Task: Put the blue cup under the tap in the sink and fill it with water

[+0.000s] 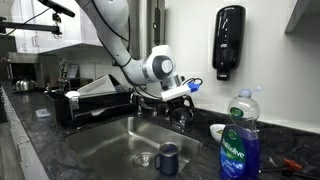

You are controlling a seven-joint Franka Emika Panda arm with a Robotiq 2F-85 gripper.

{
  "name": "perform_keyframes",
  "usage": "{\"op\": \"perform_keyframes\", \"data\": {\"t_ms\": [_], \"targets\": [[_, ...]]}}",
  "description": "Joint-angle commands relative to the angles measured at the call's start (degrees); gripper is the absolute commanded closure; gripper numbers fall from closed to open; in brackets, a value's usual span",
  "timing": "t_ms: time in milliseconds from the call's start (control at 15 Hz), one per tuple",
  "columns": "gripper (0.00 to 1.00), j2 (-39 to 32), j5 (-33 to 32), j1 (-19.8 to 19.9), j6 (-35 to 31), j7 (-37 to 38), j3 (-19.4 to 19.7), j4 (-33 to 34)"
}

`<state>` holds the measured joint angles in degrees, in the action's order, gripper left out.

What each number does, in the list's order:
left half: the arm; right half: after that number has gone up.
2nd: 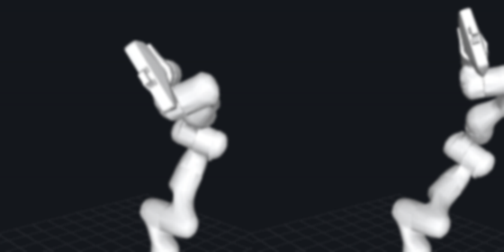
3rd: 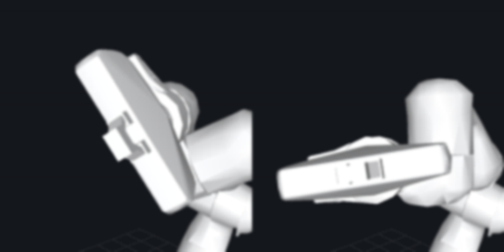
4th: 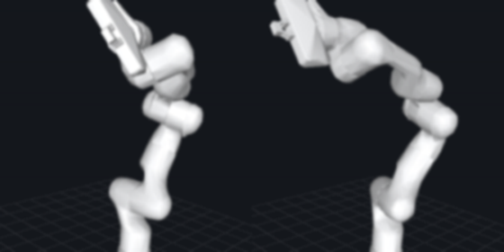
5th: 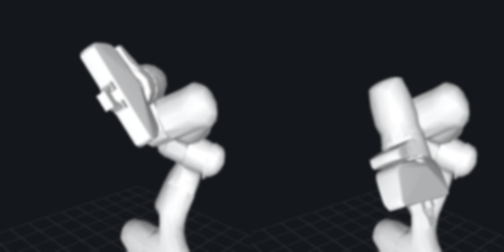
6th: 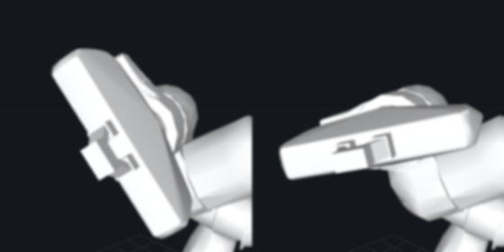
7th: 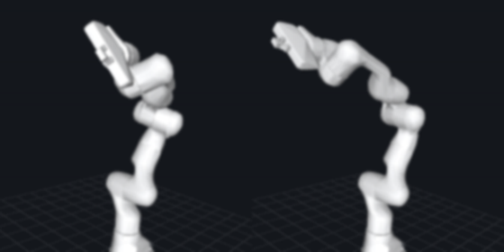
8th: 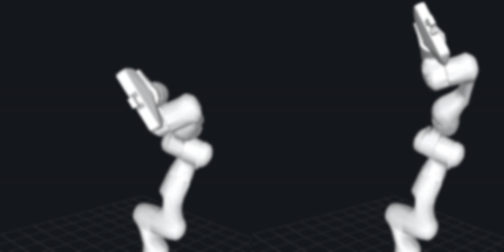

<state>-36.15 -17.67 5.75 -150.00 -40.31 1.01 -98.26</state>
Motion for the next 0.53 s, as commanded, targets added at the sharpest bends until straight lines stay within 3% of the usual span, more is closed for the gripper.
{"op": "perform_keyframes", "data": {"t_ms": [0, 467], "targets": [[0.00, 6.26, -1.68, -0.82, 1.84, 4.32, 2.17, -6.71], [0.00, 16.08, -3.63, -2.21, 12.08, 14.52, 2.90, -14.79]]}}
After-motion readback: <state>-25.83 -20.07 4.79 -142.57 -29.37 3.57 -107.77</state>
